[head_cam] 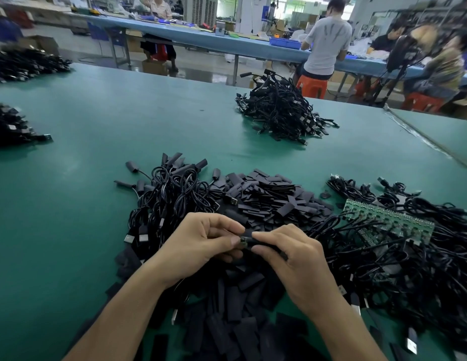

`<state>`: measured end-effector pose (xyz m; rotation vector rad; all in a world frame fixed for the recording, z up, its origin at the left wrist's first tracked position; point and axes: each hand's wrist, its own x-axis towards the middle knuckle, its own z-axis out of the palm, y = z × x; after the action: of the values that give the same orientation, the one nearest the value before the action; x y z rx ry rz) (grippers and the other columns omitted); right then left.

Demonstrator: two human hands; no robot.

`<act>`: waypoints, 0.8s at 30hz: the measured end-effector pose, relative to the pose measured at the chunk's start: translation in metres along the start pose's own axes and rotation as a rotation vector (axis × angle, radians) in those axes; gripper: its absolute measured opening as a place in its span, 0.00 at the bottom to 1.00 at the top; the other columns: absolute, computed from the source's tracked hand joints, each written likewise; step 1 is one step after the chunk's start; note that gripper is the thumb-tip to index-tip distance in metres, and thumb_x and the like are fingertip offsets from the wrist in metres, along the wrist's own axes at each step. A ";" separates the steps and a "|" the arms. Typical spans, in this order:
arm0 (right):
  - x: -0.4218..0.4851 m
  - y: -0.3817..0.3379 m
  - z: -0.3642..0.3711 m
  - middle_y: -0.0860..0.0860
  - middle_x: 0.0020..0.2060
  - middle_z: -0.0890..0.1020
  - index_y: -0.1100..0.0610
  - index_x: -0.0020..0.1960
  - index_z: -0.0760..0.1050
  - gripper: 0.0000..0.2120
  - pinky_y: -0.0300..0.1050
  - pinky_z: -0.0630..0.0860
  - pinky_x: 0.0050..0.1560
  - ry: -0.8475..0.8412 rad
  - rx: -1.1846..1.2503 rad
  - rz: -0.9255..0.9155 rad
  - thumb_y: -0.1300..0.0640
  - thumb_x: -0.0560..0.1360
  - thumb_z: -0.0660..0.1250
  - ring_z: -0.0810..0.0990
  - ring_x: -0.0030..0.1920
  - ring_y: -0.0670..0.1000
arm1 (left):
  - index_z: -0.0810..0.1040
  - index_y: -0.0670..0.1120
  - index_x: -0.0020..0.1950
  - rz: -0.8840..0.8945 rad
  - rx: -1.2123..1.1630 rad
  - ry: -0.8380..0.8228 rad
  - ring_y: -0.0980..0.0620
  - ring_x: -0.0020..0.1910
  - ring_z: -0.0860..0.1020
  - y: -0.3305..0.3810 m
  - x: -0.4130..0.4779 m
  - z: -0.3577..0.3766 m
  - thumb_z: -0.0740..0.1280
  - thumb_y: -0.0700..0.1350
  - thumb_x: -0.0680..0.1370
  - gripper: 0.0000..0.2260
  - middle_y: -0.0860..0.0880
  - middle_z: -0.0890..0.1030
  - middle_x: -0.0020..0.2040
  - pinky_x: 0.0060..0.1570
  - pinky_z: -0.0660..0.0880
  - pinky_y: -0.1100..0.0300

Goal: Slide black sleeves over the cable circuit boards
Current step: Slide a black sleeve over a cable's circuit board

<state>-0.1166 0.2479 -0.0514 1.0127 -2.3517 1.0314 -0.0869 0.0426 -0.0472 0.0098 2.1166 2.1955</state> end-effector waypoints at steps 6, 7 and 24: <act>0.000 0.003 0.002 0.44 0.45 0.81 0.56 0.57 0.82 0.12 0.40 0.76 0.50 -0.080 -0.020 -0.024 0.55 0.75 0.72 0.78 0.47 0.46 | 0.81 0.40 0.51 -0.009 0.039 -0.045 0.46 0.40 0.86 0.002 -0.002 0.000 0.68 0.32 0.78 0.05 0.41 0.86 0.40 0.39 0.81 0.60; 0.000 0.004 0.002 0.44 0.45 0.80 0.56 0.57 0.82 0.11 0.39 0.75 0.50 -0.093 -0.023 -0.025 0.55 0.75 0.71 0.78 0.47 0.45 | 0.81 0.40 0.51 -0.013 0.048 -0.051 0.45 0.40 0.86 0.002 -0.002 0.000 0.68 0.32 0.78 0.05 0.41 0.86 0.40 0.39 0.81 0.60; 0.001 0.000 0.005 0.47 0.43 0.80 0.57 0.53 0.83 0.10 0.37 0.73 0.50 -0.145 -0.078 -0.018 0.54 0.76 0.70 0.77 0.46 0.48 | 0.79 0.42 0.49 0.010 0.125 -0.044 0.45 0.38 0.86 -0.001 0.000 0.001 0.71 0.32 0.76 0.06 0.40 0.85 0.38 0.37 0.81 0.60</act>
<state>-0.1172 0.2435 -0.0540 1.1116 -2.4724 0.8794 -0.0865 0.0436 -0.0484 0.0771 2.2302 2.0446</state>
